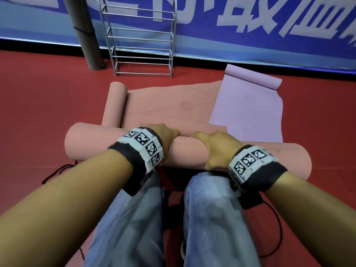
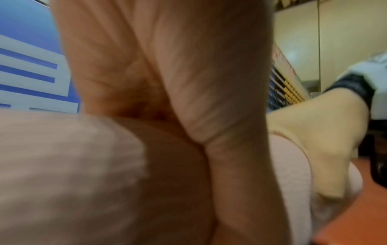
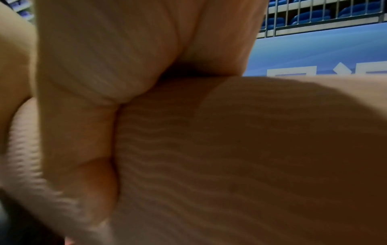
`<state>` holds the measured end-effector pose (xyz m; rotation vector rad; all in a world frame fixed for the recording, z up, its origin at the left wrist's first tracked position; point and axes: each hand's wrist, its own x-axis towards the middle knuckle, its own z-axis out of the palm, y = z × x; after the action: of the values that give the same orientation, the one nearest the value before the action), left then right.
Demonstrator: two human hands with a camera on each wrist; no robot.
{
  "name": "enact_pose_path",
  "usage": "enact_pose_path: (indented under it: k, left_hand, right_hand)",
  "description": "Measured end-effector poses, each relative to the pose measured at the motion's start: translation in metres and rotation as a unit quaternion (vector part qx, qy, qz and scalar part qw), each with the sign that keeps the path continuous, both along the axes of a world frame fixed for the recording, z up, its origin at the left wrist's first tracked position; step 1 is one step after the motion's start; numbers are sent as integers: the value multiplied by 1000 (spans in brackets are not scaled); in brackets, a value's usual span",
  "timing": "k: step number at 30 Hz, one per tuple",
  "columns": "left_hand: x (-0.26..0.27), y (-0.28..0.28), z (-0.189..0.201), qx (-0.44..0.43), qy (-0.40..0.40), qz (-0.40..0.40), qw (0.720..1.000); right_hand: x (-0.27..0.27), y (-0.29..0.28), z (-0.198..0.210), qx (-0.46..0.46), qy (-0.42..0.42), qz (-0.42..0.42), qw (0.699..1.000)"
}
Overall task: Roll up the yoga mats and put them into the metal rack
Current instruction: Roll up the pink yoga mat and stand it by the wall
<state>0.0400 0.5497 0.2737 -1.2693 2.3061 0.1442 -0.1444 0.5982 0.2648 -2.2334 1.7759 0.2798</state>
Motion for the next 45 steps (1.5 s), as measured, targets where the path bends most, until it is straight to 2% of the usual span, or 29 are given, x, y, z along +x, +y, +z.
enact_pose_path:
  k: [1, 2, 3, 4, 5, 6, 7, 10, 12, 15, 20, 23, 29, 34, 40, 45]
  left_hand:
    - [-7, 3, 2, 1, -32, -29, 999]
    - [-8, 1, -2, 4, -90, -101, 991]
    - [-4, 6, -2, 22, -106, -87, 990]
    - [-2, 14, 3, 9, -65, -21, 998]
    - [2, 14, 5, -5, -44, -27, 999]
    - [10, 9, 0, -30, -41, -98, 994]
    - [8, 9, -3, -33, -36, -103, 993]
    - [14, 16, -7, -14, 39, 14, 999]
    - [12, 20, -10, -16, 75, 15, 997]
    - [14, 14, -14, -6, 85, 29, 996]
    - [12, -1, -11, 23, 102, 42, 994]
    - [9, -7, -12, 40, 98, 47, 993]
    - [11, 9, -28, -39, 74, 21, 996]
    - [14, 2, -29, -28, 92, 13, 995]
    - [12, -10, -32, -21, 115, 31, 993]
    - [11, -9, -35, -13, 85, 32, 996]
  right_hand:
    - [-2, -1, 5, 17, -13, 2, 1000]
    - [-3, -2, 9, 31, -24, 4, 999]
    - [-4, -2, 12, 40, -31, 4, 999]
    - [-5, -2, 13, 46, -35, 4, 998]
    - [-6, -3, 14, 51, -36, 3, 998]
    - [-6, -5, 14, 55, -37, 2, 998]
    - [-7, -8, 14, 62, -37, -5, 997]
    - [-6, -19, 10, 104, -40, -24, 993]
    - [-2, -21, 1, 127, -43, -22, 991]
    - [-3, -17, -10, 94, -44, -14, 994]
    - [-2, 0, -20, 16, 23, -18, 999]
    - [1, -3, -26, 12, 27, -30, 999]
    - [-4, -21, -25, 38, -8, -35, 999]
    - [-5, -29, -26, 65, -38, -39, 996]
    - [0, -14, -38, -6, 37, -31, 999]
    - [6, -12, -41, -21, 54, -33, 998]
